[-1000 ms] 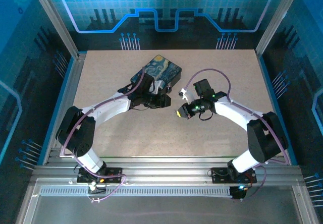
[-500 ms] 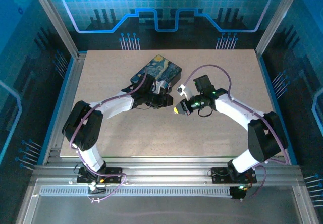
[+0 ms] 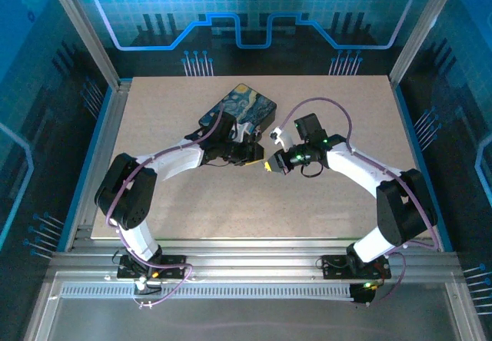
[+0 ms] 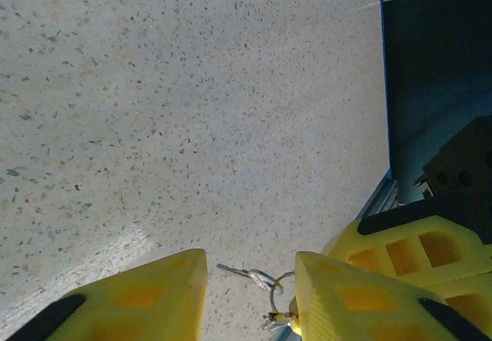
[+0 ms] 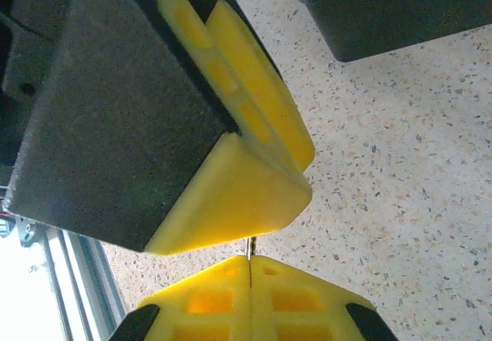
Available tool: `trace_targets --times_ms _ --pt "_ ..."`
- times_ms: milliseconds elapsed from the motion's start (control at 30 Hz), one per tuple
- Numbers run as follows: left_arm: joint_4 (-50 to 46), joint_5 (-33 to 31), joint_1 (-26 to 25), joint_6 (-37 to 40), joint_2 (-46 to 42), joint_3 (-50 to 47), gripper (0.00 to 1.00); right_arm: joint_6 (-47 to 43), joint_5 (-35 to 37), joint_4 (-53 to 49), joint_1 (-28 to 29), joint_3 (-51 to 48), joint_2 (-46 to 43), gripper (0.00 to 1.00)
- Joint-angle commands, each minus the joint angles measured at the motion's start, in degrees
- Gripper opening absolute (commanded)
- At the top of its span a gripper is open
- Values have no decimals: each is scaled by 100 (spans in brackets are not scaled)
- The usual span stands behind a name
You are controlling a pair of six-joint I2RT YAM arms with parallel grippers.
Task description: Unlock the padlock with the key
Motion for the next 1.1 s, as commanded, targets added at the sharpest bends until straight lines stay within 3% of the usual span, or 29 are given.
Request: trace_targets --times_ms 0,367,833,1067 --pt "-96 228 57 -165 60 65 35 104 75 227 -71 12 70 2" --pt "-13 258 66 -614 212 78 29 163 655 707 151 -95 47 2" --pt "106 173 120 -684 177 -42 15 412 120 1049 223 7 436 3" --pt "137 86 210 -698 58 -171 4 492 -69 981 155 81 589 12"
